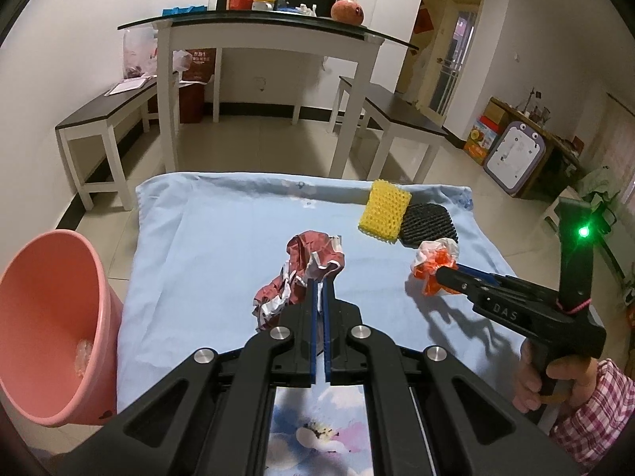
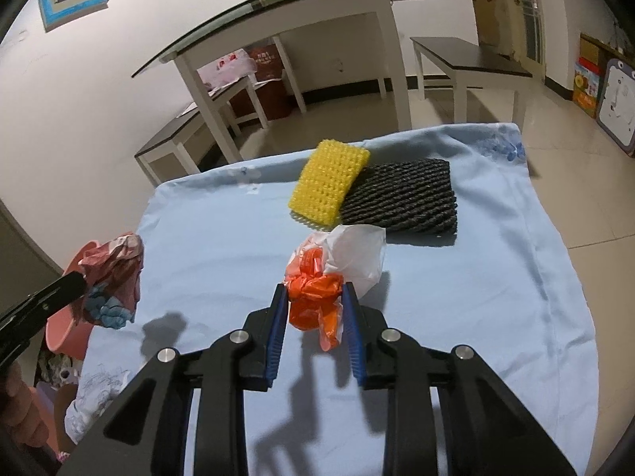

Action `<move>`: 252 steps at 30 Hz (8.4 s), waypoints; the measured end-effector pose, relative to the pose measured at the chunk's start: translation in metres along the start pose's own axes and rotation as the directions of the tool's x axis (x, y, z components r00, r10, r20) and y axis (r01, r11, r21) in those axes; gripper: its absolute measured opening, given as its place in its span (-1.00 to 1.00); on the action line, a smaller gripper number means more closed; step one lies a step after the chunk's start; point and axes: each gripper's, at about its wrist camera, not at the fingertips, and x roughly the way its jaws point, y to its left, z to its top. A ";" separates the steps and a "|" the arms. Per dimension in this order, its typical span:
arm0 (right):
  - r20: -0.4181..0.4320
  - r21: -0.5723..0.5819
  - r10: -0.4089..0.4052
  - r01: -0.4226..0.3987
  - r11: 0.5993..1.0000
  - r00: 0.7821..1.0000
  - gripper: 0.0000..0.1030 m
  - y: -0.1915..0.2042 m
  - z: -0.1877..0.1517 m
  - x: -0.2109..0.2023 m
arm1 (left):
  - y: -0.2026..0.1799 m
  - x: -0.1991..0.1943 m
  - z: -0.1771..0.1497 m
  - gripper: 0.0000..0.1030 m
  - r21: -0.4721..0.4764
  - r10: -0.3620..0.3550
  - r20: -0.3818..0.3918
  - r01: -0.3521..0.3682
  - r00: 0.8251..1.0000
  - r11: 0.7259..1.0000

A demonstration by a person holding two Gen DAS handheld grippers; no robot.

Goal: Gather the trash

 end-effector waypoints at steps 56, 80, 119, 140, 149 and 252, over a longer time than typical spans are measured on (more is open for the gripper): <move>-0.088 -0.473 0.314 -0.317 0.822 0.945 -0.48 0.301 -0.009 -0.002 | 0.172 -0.135 -0.052 -0.95 -0.434 0.423 0.163 -0.320 0.891 0.842; -0.186 -0.489 0.323 -0.373 0.789 0.928 -0.47 0.358 -0.015 0.062 | 0.231 -0.116 -0.078 -0.95 -0.530 0.493 0.016 -0.410 0.870 0.742; -0.190 -0.496 0.336 -0.385 0.778 0.923 -0.22 0.359 -0.017 0.062 | 0.235 -0.114 -0.080 -0.33 -0.542 0.506 -0.035 -0.441 0.862 0.715; -0.104 -0.424 0.355 -0.364 0.829 0.929 -0.18 0.288 -0.007 0.008 | 0.183 -0.135 -0.056 -0.32 -0.518 0.458 0.046 -0.370 0.888 0.771; -0.022 -0.351 0.317 -0.305 0.886 0.948 -0.14 0.214 -0.001 -0.024 | 0.131 -0.123 -0.042 -0.32 -0.441 0.352 0.102 -0.275 0.930 0.855; 0.077 0.080 -0.111 0.104 0.991 0.991 -0.80 -0.044 0.033 0.004 | -0.031 0.058 0.021 -0.84 0.033 -0.028 -0.046 0.029 0.999 0.999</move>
